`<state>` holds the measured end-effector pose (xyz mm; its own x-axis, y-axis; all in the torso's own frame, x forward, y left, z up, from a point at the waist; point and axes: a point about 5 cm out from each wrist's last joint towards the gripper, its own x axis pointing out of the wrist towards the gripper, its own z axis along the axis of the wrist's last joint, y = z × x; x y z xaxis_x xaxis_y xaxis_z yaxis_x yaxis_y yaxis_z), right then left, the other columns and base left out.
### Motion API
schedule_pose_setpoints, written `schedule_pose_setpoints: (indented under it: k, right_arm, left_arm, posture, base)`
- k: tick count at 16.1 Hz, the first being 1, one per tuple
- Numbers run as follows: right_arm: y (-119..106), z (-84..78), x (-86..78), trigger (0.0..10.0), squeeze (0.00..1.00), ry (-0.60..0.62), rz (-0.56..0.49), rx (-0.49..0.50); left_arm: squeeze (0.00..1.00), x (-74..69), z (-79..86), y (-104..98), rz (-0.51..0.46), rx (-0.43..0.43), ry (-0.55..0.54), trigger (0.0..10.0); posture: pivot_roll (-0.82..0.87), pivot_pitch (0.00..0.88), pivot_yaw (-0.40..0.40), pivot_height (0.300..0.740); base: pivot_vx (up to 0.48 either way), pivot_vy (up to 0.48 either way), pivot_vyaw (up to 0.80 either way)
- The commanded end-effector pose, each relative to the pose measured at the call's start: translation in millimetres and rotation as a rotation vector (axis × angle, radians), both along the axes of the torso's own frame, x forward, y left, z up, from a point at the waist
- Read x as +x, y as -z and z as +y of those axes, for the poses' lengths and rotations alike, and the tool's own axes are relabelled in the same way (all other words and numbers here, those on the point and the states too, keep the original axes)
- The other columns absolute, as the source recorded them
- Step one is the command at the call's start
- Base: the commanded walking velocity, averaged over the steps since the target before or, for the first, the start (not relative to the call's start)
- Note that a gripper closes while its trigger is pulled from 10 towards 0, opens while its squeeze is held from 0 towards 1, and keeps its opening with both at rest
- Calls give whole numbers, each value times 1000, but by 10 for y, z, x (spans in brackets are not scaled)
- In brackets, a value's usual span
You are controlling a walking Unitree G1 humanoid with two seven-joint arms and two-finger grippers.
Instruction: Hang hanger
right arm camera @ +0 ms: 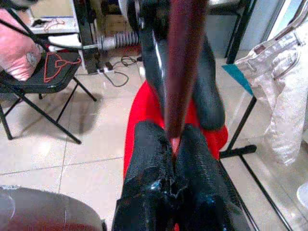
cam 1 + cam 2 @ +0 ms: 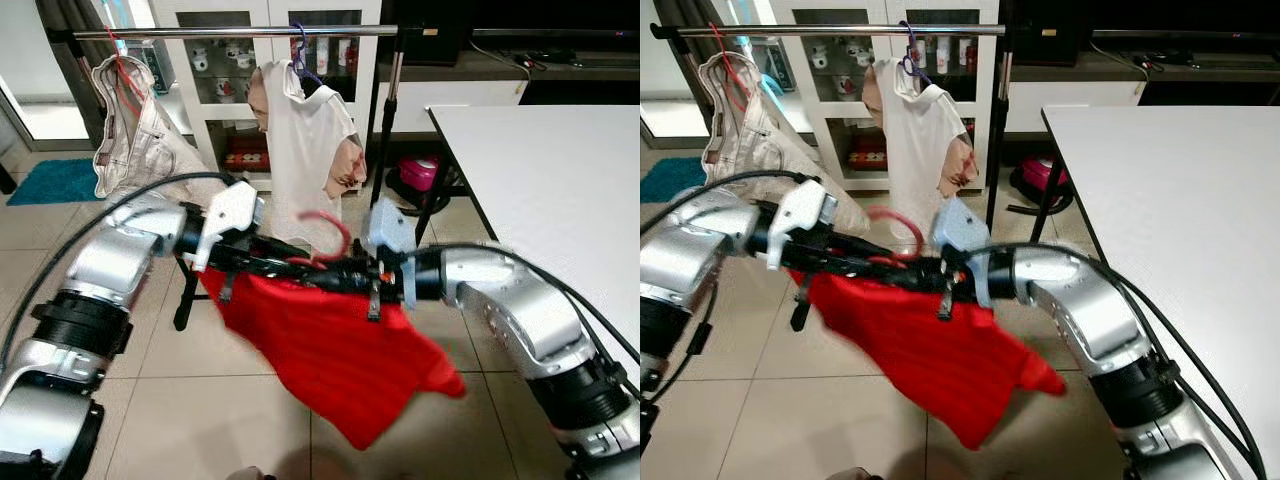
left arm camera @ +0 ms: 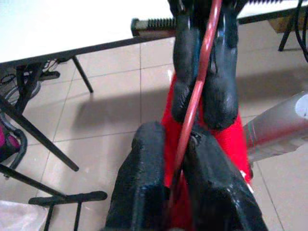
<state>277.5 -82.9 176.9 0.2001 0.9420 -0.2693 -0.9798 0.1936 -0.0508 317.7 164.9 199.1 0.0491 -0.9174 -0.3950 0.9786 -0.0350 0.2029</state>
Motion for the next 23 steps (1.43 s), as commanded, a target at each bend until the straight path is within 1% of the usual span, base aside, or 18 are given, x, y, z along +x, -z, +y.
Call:
schedule_pose_setpoints:
  k: [1,3,20,21,22,23]
  right_arm:
    - [111,0,-66,0,0,-52,56,-34]
    - [202,-63,-46,0,0,-34,71,-74]
    - [217,-65,-45,0,0,-26,72,-77]
    - [246,-83,-37,0,0,-4,74,-86]
    - [420,-285,75,0,0,484,61,109]
    - [521,-422,77,0,0,690,80,170]
  left_arm:
    - [1000,21,111,-268,-83,-56,-34,10000]
    - [1000,-28,174,-306,-43,-17,4,10000]
    - [1000,-28,186,-307,-43,-17,1,10000]
    - [1000,-30,198,-325,-37,-31,-5,10000]
    - [0,-96,168,319,8,-167,-479,10000]
    - [0,-179,210,587,33,-172,-684,10000]
  posture:
    - [-115,0,38,740]
    - [-130,0,47,740]
    - [-130,0,47,740]
    - [-135,0,46,740]
    - [-102,0,25,740]
    - [-108,0,30,740]
  base:
    - [0,0,0]
    - [0,0,0]
    - [0,0,0]
    - [0,0,0]
    - [0,0,0]
    - [0,0,0]
